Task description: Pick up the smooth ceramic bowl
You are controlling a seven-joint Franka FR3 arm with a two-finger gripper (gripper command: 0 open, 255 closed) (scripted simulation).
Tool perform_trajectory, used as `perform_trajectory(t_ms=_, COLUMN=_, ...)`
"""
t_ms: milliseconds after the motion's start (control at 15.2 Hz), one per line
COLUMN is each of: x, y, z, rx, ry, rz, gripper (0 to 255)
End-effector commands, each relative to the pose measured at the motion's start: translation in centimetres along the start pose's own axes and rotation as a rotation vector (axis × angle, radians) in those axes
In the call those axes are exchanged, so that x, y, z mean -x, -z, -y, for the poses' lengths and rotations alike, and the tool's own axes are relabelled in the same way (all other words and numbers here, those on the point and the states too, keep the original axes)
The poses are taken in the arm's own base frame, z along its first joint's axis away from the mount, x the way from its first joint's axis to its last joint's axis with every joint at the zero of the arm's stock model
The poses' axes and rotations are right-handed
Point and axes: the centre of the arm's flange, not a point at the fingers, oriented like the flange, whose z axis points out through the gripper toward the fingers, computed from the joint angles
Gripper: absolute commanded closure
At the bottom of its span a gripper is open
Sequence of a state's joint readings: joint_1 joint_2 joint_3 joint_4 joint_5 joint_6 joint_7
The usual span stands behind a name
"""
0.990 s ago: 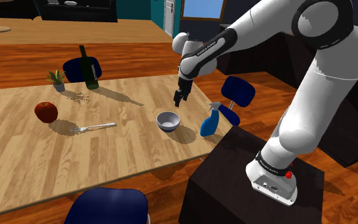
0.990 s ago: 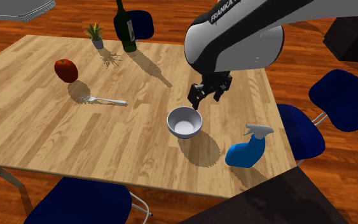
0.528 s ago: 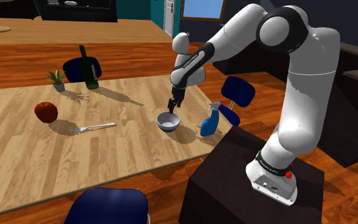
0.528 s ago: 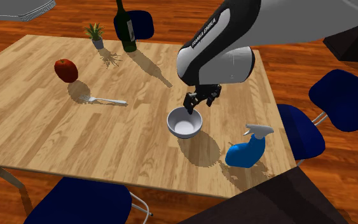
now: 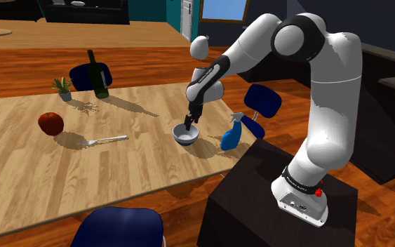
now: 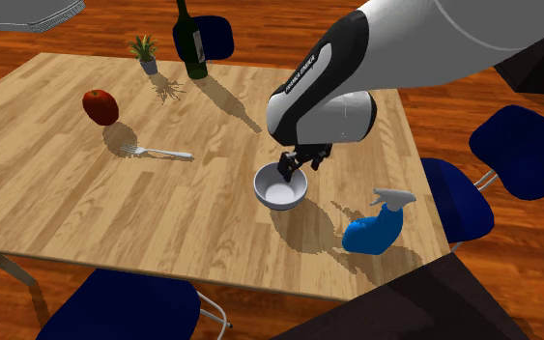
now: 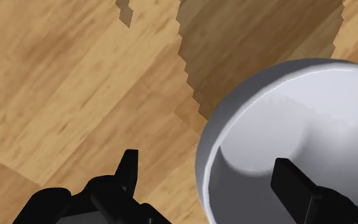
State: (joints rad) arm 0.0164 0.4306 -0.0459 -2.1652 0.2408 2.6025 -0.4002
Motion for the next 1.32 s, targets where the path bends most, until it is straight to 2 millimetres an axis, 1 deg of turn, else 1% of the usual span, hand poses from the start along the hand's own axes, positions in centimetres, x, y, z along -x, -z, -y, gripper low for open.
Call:
perform_trajectory(t_ms=0, x=0.0, y=-0.2, z=0.0, rx=0.0, ry=0.0, rz=-0.001, gripper=255)
perform_trajectory(t_ms=594, x=0.0, y=-0.2, z=0.0, rx=0.0, ry=0.0, rz=0.0, gripper=255)
perform_trajectory(t_ms=1254, x=-0.2, y=5.1, z=0.5, rx=0.0, ry=0.0, rz=0.0, gripper=255)
